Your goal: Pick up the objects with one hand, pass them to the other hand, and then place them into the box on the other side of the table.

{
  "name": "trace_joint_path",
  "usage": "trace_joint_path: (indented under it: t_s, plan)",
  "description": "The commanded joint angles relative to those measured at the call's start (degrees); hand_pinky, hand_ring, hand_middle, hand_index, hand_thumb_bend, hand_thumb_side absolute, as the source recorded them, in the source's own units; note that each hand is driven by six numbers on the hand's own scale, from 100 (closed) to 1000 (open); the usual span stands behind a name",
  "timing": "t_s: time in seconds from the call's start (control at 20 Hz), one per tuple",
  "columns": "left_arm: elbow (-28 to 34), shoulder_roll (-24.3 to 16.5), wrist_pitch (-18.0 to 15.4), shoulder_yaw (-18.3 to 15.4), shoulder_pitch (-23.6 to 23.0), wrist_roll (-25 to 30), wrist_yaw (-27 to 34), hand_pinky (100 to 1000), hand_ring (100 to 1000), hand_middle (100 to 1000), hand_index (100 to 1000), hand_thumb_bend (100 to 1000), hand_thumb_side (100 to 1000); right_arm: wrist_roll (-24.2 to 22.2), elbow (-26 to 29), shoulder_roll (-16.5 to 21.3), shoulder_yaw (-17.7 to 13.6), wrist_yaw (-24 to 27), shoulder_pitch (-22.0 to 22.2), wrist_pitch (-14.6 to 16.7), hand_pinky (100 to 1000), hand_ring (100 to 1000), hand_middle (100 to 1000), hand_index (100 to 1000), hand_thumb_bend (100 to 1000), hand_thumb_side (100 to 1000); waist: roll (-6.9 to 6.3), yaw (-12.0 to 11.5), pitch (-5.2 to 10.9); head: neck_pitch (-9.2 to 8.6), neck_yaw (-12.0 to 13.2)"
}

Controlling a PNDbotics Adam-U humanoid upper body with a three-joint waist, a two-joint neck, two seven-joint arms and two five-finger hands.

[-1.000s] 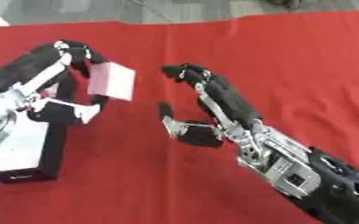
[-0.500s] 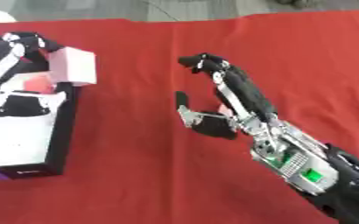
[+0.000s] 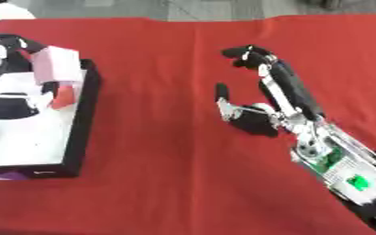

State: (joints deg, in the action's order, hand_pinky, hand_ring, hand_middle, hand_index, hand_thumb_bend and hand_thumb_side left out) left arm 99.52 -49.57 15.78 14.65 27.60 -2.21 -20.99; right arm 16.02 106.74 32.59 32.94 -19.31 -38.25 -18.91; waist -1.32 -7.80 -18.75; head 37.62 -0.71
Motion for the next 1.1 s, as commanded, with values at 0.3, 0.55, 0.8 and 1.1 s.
trace_joint_path:
  t_s: [0.3, 0.55, 0.8, 1.1]
  plan:
    - [-4.32, -2.54, 0.75, -2.98, -2.28, -1.11, -1.04, 726, 589, 429, 394, 100, 100, 1.86, 4.42, 4.16, -4.11, 1.33, 0.67, -2.34, 791, 757, 785, 840, 100, 247, 0.32, -0.15, 1.1, -0.42, 2.45]
    - [-6.68, -2.2, 1.07, -3.42, -3.13, 0.24, -2.04, 747, 616, 484, 499, 107, 100, 2.56, 5.68, 5.27, -5.27, 1.94, 1.47, -2.82, 791, 754, 782, 837, 100, 248, 0.88, -0.11, 0.93, -0.36, 2.91]
    - [-9.2, -1.75, 2.17, -3.85, -3.39, 3.53, -3.86, 821, 709, 605, 722, 277, 134, 2.94, 6.46, 6.07, -5.86, 2.36, 2.04, -3.26, 791, 753, 781, 835, 100, 249, 1.27, -0.07, 0.71, -0.47, 2.82]
    - [-12.1, -1.06, 4.54, -4.92, -3.34, 7.0, -5.87, 886, 800, 708, 845, 538, 484, 2.81, 6.74, 6.45, -5.97, 2.56, 2.34, -3.28, 792, 753, 781, 835, 100, 253, 1.39, -0.1, 0.65, -0.55, 2.71]
